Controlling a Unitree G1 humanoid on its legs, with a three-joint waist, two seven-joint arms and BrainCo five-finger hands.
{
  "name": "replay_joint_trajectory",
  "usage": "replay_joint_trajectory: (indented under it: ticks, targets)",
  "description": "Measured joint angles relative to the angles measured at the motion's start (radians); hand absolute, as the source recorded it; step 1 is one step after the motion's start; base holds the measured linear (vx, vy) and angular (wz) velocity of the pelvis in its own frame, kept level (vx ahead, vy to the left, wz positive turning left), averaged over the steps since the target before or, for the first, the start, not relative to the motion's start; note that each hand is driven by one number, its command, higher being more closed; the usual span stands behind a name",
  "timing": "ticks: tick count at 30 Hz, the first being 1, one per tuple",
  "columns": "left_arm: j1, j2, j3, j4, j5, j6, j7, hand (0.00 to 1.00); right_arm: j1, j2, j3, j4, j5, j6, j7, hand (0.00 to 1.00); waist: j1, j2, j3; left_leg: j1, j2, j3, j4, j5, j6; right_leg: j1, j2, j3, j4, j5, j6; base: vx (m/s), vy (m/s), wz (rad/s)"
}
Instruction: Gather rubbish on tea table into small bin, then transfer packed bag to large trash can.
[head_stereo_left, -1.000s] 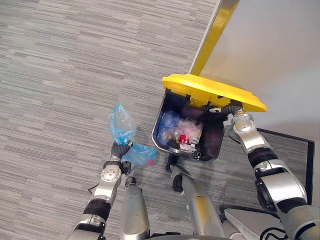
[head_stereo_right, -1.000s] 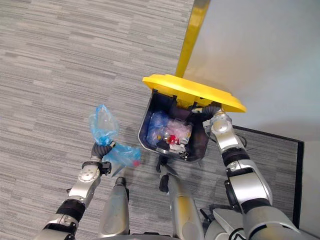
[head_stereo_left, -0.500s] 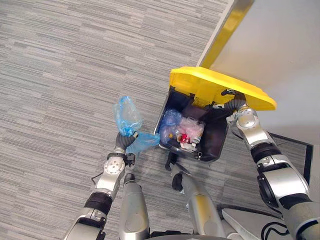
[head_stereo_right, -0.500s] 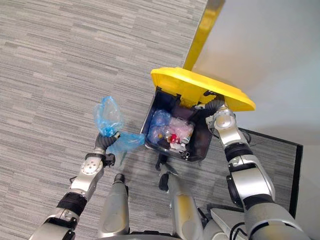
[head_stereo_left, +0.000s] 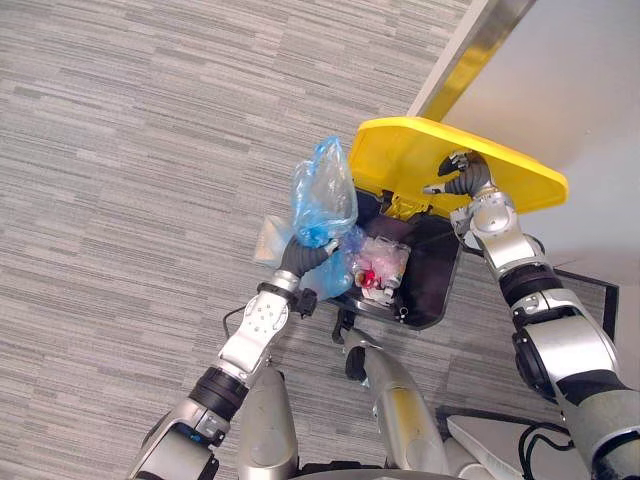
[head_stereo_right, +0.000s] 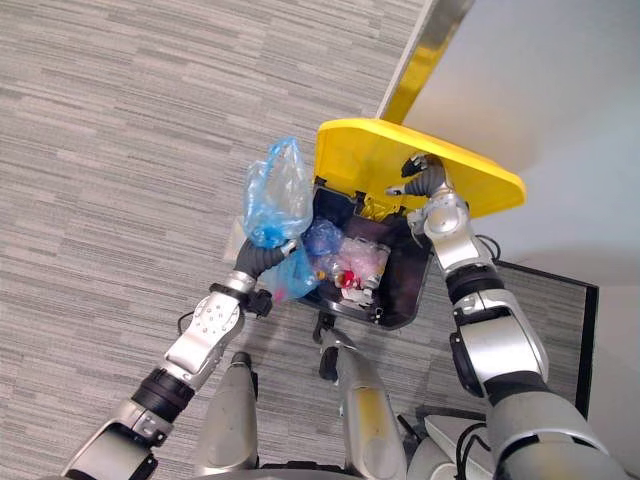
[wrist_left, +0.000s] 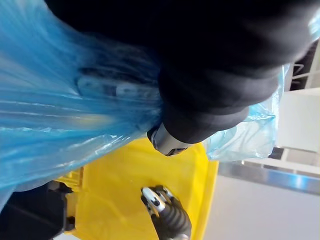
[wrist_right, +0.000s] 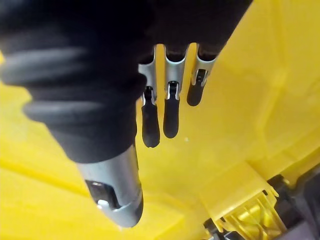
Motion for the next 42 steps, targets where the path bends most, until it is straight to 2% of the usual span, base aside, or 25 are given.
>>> replay_joint_trajectory:
  ticks: [7,18,20,23,29,32,42]
  targets:
    - [-0.134,-0.050,-0.074,-0.002,0.007,-0.009,0.035,1.00,-0.051,0.000,0.001,0.005,-0.028,0.011,0.001,0.00,-0.002,0.000,0.000,-0.018,-0.002,0.011,0.035,-0.017,0.007,-0.025,-0.001,0.016,0.027,-0.012,0.014,-0.01,-0.002,-0.06]
    - [-0.307,-0.150,-0.085,0.013,0.029,-0.010,0.088,1.00,-0.063,0.004,-0.010,-0.001,-0.039,0.024,0.002,0.00,-0.022,0.001,0.000,-0.023,0.000,0.018,0.043,-0.019,0.008,-0.038,0.000,0.024,0.038,-0.013,0.013,-0.01,-0.005,-0.02]
    - [-0.328,-0.170,-0.085,0.039,0.037,-0.010,0.088,1.00,-0.063,0.005,-0.038,-0.018,-0.041,0.028,0.002,0.00,-0.023,0.001,0.001,-0.032,0.000,0.027,0.047,-0.019,0.008,-0.052,0.000,0.031,0.046,-0.013,0.013,-0.01,-0.003,-0.10]
    - [-0.405,-0.191,-0.094,0.143,0.055,-0.006,0.088,1.00,-0.112,0.004,-0.051,-0.039,-0.049,0.034,0.002,0.00,-0.030,0.006,0.047,-0.040,0.001,0.038,0.071,-0.026,0.009,-0.060,0.001,0.040,0.054,-0.009,0.008,-0.03,0.005,-0.11]
    - [-0.427,-0.222,-0.093,0.295,0.056,0.021,0.088,1.00,-0.151,0.005,-0.072,-0.081,-0.049,0.036,0.002,0.00,-0.031,0.007,0.050,-0.108,0.008,0.058,0.112,-0.037,0.008,-0.126,0.009,0.055,0.059,0.007,-0.008,-0.03,-0.015,-0.13]
    - [-0.433,-0.230,-0.076,0.368,0.055,0.027,0.088,1.00,-0.166,0.005,-0.074,-0.101,-0.049,0.038,0.002,0.00,-0.031,0.006,0.060,-0.135,0.020,0.065,0.140,-0.048,0.008,-0.147,0.017,0.060,0.059,0.015,-0.018,-0.03,-0.012,-0.12]
    - [-0.434,-0.227,0.070,0.525,0.075,0.080,0.107,1.00,-0.205,0.000,-0.064,-0.138,-0.073,0.039,0.001,0.00,-0.041,0.006,0.085,-0.262,0.043,0.066,0.211,-0.055,0.002,-0.242,0.022,0.050,0.068,0.033,-0.006,-0.04,-0.028,-0.02]
